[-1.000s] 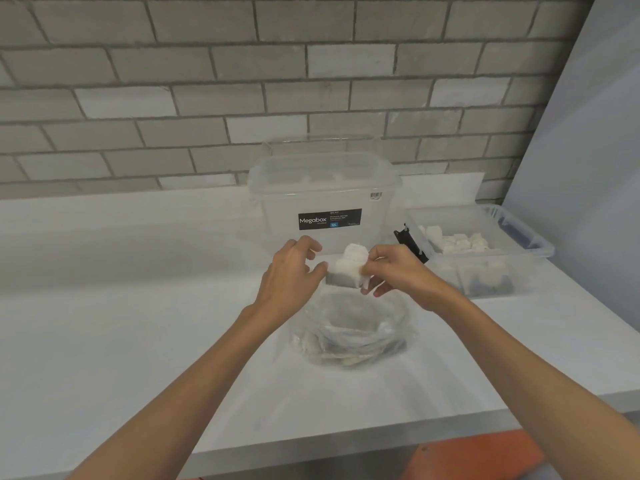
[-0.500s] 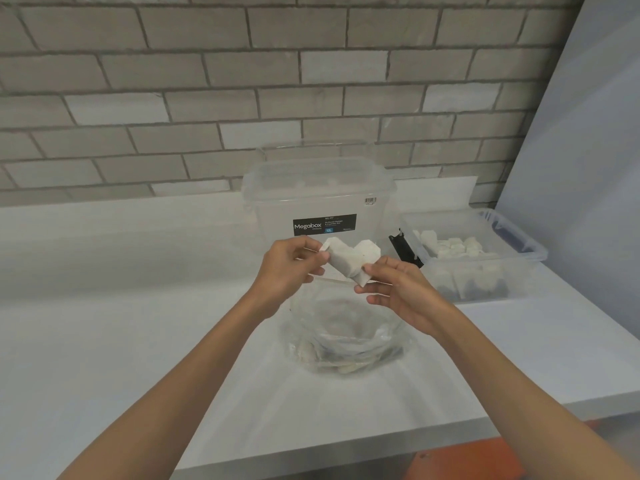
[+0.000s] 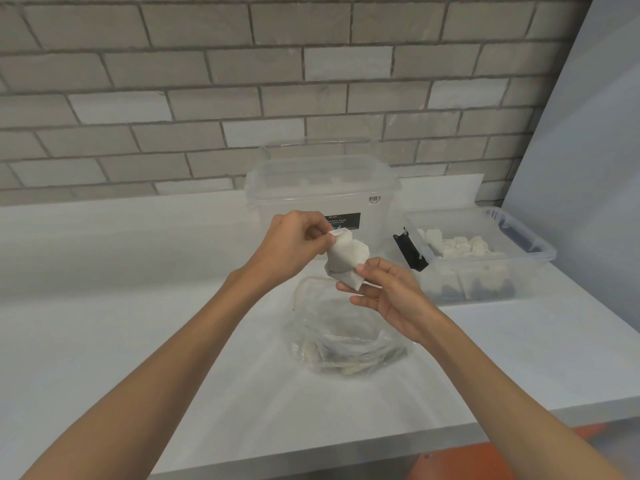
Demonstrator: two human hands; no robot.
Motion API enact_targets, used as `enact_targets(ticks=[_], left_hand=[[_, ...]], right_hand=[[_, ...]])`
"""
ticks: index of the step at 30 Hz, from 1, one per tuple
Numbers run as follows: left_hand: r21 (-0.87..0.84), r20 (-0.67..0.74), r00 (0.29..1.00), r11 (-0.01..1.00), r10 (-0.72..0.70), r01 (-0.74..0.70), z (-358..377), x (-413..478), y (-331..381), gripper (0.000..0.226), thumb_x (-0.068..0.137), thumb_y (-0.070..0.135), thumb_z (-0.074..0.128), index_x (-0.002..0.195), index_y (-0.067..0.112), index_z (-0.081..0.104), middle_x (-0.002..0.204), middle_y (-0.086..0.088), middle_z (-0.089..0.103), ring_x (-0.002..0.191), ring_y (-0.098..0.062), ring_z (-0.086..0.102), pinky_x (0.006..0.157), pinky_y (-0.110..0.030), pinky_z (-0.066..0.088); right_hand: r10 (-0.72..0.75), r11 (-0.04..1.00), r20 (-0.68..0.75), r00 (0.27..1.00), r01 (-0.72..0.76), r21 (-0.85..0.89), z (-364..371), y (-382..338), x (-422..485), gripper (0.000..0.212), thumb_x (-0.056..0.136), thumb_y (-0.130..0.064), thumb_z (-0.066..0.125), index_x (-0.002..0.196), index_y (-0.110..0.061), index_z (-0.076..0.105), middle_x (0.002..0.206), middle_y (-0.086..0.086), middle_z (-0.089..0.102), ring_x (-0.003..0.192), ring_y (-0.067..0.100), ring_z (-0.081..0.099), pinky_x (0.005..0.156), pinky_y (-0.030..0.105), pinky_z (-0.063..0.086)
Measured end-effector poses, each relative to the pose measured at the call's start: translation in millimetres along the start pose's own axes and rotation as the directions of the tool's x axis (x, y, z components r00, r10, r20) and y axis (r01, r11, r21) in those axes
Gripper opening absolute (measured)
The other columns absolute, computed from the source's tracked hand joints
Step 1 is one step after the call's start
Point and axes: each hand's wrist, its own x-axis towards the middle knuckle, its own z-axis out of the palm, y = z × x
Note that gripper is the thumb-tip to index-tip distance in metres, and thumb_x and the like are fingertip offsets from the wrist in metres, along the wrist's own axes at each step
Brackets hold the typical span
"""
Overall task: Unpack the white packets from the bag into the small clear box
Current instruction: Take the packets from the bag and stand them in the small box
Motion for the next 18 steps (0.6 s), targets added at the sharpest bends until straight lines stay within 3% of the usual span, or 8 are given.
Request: enact_targets(ticks=[4,8,10,14,18], left_hand=[[-0.036,0.022,0.999,0.999,-0.027,0.028,6,5,-1,0.007,0.083,0.015,0.07,0.09,0.016,0.069,0.073,0.006,0.07,0.066,-0.001,0.065,0.066,-0.018,0.051],[-0.118,0.094,0.992,0.989,-0.08,0.091,9,9,1,0.016,0.082,0.013,0.068,0.098,0.017,0.067,0.08,0.001,0.072,0.077,-0.023,0.068,0.07,-0.034,0.057],[-0.161,0.133,0.987,0.981,-0.092,0.113,9,13,4,0.019,0.083,0.012,0.067,0.101,0.018,0.065,0.083,-0.001,0.07,0.078,-0.025,0.067,0.065,-0.03,0.056],[-0.239,0.185,0.981,0.965,-0.065,0.109,10,21,12,0.027,0.084,0.005,0.062,0.105,0.022,0.057,0.077,-0.003,0.069,0.071,-0.013,0.065,0.058,-0.02,0.049],[-0.237,0.2,0.98,0.969,-0.016,0.064,15,35,25,0.016,0.086,0.003,0.06,0.094,0.017,0.06,0.079,-0.008,0.071,0.069,-0.01,0.065,0.059,-0.019,0.049]], right_hand=[[-0.037,0.999,-0.006,0.999,0.037,0.027,2,-3,0,0.012,0.091,-0.008,0.061,0.081,-0.011,0.057,0.092,0.013,0.071,0.094,0.035,0.07,0.061,0.027,0.057],[-0.047,0.998,-0.027,0.999,0.047,0.028,0,-8,1,0.01,0.092,-0.006,0.06,0.082,-0.008,0.057,0.089,0.015,0.071,0.088,0.035,0.072,0.061,0.027,0.057],[-0.045,0.999,-0.037,0.998,0.046,0.023,-3,-11,1,0.009,0.091,-0.006,0.061,0.083,-0.008,0.057,0.09,0.016,0.071,0.087,0.034,0.072,0.061,0.027,0.058],[-0.055,0.998,-0.066,0.996,0.056,0.011,-17,-19,4,0.008,0.091,-0.006,0.061,0.084,-0.008,0.056,0.093,0.017,0.071,0.086,0.032,0.072,0.059,0.026,0.057],[-0.09,0.996,-0.092,0.992,0.088,-0.025,-37,-34,5,0.006,0.091,-0.007,0.062,0.087,-0.008,0.058,0.095,0.015,0.071,0.089,0.033,0.072,0.06,0.026,0.057]])
